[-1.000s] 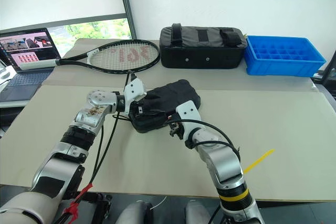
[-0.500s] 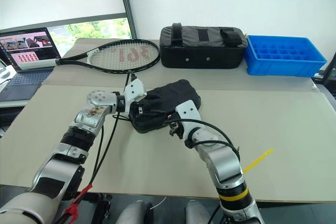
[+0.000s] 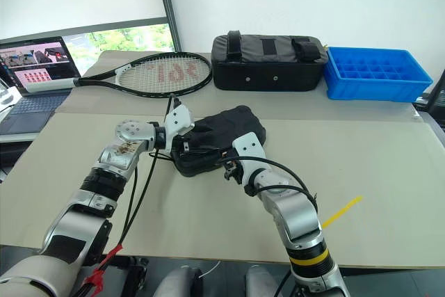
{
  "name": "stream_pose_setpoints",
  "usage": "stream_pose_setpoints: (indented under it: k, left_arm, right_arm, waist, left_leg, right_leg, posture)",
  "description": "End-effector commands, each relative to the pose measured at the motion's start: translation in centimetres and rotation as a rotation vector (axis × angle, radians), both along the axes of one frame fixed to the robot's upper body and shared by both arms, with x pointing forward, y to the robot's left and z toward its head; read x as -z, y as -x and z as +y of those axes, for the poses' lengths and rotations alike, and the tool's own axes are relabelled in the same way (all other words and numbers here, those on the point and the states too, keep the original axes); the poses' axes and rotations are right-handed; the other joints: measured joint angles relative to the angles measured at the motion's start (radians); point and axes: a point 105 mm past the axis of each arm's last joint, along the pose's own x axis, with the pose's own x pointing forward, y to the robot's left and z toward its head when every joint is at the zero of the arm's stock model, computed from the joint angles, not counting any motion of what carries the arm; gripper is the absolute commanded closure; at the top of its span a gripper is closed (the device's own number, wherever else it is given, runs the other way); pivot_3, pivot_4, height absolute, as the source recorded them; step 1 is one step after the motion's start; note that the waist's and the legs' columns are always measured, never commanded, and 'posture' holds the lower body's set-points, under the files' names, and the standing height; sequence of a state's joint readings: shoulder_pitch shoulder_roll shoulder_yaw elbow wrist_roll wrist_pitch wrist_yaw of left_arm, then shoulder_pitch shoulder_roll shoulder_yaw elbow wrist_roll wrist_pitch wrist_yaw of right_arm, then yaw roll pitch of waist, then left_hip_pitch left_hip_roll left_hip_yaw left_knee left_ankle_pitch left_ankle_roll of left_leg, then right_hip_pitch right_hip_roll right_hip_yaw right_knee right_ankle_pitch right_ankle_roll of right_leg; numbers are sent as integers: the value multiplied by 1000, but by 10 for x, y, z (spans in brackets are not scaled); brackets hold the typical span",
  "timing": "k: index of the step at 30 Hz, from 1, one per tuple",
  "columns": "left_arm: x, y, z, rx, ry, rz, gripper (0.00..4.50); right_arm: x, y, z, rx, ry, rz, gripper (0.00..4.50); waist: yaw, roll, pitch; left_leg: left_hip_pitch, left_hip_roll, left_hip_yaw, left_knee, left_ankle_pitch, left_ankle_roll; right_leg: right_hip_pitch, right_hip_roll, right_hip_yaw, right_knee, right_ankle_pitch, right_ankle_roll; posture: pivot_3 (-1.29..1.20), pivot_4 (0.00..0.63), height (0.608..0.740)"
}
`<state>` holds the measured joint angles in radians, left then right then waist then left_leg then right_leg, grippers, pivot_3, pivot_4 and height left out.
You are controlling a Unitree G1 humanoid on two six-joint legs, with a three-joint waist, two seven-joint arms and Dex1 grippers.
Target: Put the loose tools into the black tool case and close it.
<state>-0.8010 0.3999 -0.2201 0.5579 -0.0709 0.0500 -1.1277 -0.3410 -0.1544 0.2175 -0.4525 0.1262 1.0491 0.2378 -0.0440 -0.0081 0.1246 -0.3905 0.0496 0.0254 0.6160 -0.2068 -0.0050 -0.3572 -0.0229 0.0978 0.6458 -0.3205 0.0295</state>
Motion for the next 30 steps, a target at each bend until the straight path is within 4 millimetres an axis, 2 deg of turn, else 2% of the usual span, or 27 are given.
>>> stream_pose_setpoints:
  k: [1,4,9,20,23,25,30]
  left_arm:
    - [48,14,2,19,-108,147,1144]
    - [48,15,1,21,-105,149,1144]
    - [48,14,2,16,-103,149,1144]
    - [49,14,5,6,-103,151,1144]
    - [49,14,4,7,-104,151,1144]
    - [49,14,4,7,-105,151,1144]
    - [48,13,4,7,-106,150,1144]
  right_arm:
    - [-43,2,1,-16,-59,-155,2778]
    - [-42,2,3,-22,-50,-150,1867]
    - [-41,2,3,-23,-43,-149,1867]
    - [-41,12,-13,-9,-10,-133,1867]
    - [-36,16,-11,-25,-8,-104,2553]
    - [-31,18,-8,-41,1,-82,3337]
    - [-24,19,-3,-62,10,-49,3337]
  waist:
    - [1,0,0]
    - [1,0,0]
    - [1,0,0]
    - [1,-2,-5]
    - [1,-2,-5]
    - [1,-2,-5]
    - [1,-2,-5]
  left_leg:
    - [0,0,0,0,0,0]
    - [0,0,0,-1,0,0]
    - [0,0,0,-2,0,0]
    - [0,0,0,-3,0,0]
    - [0,0,0,-3,0,0]
    - [0,0,0,-3,0,0]
    - [0,0,0,-4,0,0]
  right_leg:
    - [0,0,0,0,0,0]
    - [0,0,0,-1,0,0]
    - [0,0,0,-2,0,0]
    - [1,0,0,-3,0,0]
    - [1,0,0,-4,0,0]
    - [1,0,0,-4,0,0]
    - [1,0,0,-4,0,0]
  posture:
    - [0,150,707]
    - [0,150,707]
    - [0,150,707]
    - [0,150,707]
    - [0,150,707]
    - [0,150,707]
    - [0,150,707]
